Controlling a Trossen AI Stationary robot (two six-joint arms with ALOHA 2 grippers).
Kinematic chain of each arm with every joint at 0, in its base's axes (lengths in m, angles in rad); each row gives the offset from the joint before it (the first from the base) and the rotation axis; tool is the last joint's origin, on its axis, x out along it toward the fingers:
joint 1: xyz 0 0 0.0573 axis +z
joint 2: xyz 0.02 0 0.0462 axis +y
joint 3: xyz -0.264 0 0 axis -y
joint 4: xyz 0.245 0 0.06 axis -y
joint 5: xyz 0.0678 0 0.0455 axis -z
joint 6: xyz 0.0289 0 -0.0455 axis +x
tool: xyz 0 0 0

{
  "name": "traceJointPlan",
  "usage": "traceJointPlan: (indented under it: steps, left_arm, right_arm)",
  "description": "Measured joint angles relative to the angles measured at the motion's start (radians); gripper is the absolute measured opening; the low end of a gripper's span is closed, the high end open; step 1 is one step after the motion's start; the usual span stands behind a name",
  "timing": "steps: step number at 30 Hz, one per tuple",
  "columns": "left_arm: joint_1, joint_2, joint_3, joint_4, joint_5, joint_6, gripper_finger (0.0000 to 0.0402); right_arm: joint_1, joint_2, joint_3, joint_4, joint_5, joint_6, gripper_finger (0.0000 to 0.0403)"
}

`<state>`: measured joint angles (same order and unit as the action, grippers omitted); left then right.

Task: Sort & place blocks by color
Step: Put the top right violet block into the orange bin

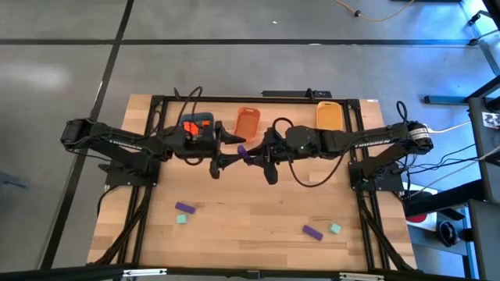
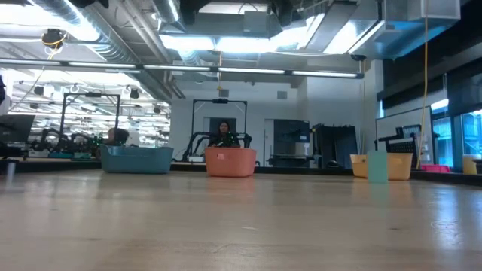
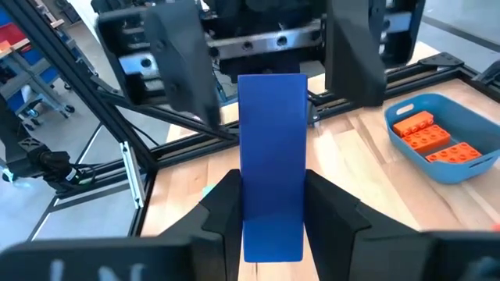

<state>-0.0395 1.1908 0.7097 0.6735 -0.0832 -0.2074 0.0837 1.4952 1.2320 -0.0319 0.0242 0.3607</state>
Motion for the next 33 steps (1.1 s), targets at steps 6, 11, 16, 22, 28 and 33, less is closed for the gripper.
traceJointPlan:
  steps: [6,11,16,22,28,33]
  left_arm:
    - [-0.001,0.0,0.0,-0.053,0.004,-0.053,0.018]
    - [-0.004,0.0,0.0,-0.039,0.006,-0.048,0.0137]
    - [-0.004,0.0,0.0,-0.038,0.007,-0.052,0.0099]
    - [-0.004,0.0,0.0,-0.037,0.006,-0.051,0.0098]
    - [-0.004,0.0,0.0,-0.037,0.004,-0.048,0.0098]
    - [0.007,-0.015,0.0,-0.074,-0.002,-0.041,0.0098]
  right_arm:
    - [-0.001,0.0,0.0,0.019,0.001,-0.004,0.0105]
    - [-0.001,0.0,0.0,0.022,0.004,-0.006,0.0105]
    - [-0.001,0.0,0.0,0.021,0.003,-0.018,0.0105]
    - [-0.001,-0.001,0.0,0.021,0.002,-0.026,0.0105]
    - [-0.001,-0.001,0.0,0.021,0.001,-0.024,0.0122]
    - [-0.001,-0.001,0.0,0.016,0.001,-0.02,0.0194]
